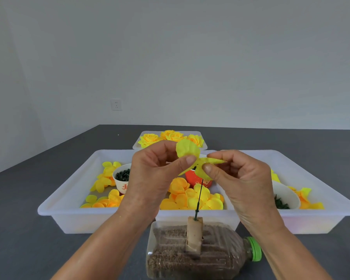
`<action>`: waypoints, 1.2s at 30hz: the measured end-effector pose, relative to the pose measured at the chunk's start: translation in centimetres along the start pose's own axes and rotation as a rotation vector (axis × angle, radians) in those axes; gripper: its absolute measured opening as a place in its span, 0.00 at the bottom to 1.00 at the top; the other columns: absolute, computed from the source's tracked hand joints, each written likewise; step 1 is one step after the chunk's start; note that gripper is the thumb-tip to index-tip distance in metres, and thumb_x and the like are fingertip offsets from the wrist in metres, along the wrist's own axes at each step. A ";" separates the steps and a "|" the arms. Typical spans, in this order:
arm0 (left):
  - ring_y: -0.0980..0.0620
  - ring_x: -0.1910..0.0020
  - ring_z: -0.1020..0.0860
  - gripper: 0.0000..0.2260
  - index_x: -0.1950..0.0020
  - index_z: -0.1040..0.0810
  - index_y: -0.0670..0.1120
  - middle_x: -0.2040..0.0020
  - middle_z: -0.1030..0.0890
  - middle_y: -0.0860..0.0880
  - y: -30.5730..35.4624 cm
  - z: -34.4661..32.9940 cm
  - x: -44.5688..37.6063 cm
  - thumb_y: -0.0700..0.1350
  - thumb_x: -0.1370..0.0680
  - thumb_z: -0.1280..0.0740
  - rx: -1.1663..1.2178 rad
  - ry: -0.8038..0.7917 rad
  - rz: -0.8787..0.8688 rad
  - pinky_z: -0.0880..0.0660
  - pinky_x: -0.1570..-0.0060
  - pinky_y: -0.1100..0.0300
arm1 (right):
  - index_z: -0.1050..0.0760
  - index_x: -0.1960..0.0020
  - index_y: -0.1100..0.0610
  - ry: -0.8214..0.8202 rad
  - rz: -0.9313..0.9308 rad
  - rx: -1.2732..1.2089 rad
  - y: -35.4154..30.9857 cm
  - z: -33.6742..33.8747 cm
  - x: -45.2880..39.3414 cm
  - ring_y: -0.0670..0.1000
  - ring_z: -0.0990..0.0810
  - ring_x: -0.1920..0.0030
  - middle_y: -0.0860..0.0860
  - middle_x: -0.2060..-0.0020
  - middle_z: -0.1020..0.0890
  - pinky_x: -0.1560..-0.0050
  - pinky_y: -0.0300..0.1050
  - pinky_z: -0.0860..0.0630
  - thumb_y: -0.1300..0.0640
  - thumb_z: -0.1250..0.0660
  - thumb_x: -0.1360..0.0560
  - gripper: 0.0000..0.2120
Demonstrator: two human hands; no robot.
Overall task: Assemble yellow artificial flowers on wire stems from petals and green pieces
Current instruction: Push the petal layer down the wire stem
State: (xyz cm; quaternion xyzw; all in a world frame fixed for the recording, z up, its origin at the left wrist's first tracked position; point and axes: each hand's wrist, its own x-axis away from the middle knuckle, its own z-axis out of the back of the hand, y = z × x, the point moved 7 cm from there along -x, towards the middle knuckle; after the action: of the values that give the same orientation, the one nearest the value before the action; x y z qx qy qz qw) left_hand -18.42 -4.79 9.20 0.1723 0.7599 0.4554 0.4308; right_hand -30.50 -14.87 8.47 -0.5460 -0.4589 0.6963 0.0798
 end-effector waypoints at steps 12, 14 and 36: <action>0.52 0.60 0.21 0.08 0.68 0.22 0.37 0.59 0.18 0.46 2.8 -0.8 2.7 0.35 0.30 0.27 -0.908 0.095 -0.850 0.25 0.60 0.64 | 0.18 0.59 0.63 0.135 0.594 0.569 -3.1 0.0 1.9 0.49 0.22 0.60 0.54 0.63 0.18 0.57 0.41 0.25 0.67 0.28 0.33 0.03; 0.51 0.61 0.22 0.08 0.68 0.22 0.36 0.61 0.18 0.44 2.8 -1.0 3.1 0.32 0.30 0.28 -0.967 0.138 -0.923 0.25 0.61 0.61 | 0.18 0.58 0.63 0.117 0.618 0.579 -3.1 -0.2 2.1 0.52 0.20 0.59 0.53 0.62 0.18 0.58 0.47 0.24 0.64 0.28 0.31 0.03; 0.52 0.63 0.23 0.05 0.63 0.19 0.36 0.62 0.19 0.44 2.2 -2.7 4.1 0.37 0.29 0.27 -0.919 0.128 -0.911 0.25 0.61 0.65 | 0.24 0.55 0.50 0.197 0.402 0.336 -2.4 1.1 1.6 0.43 0.21 0.64 0.40 0.67 0.21 0.63 0.32 0.26 0.62 0.32 0.29 0.08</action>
State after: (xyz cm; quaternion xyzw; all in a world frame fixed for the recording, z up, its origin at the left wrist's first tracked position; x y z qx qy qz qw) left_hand -23.24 -2.43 9.63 -0.3962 0.5089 0.5151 0.5646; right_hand -32.99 -13.15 9.07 -0.6702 -0.2095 0.7082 0.0739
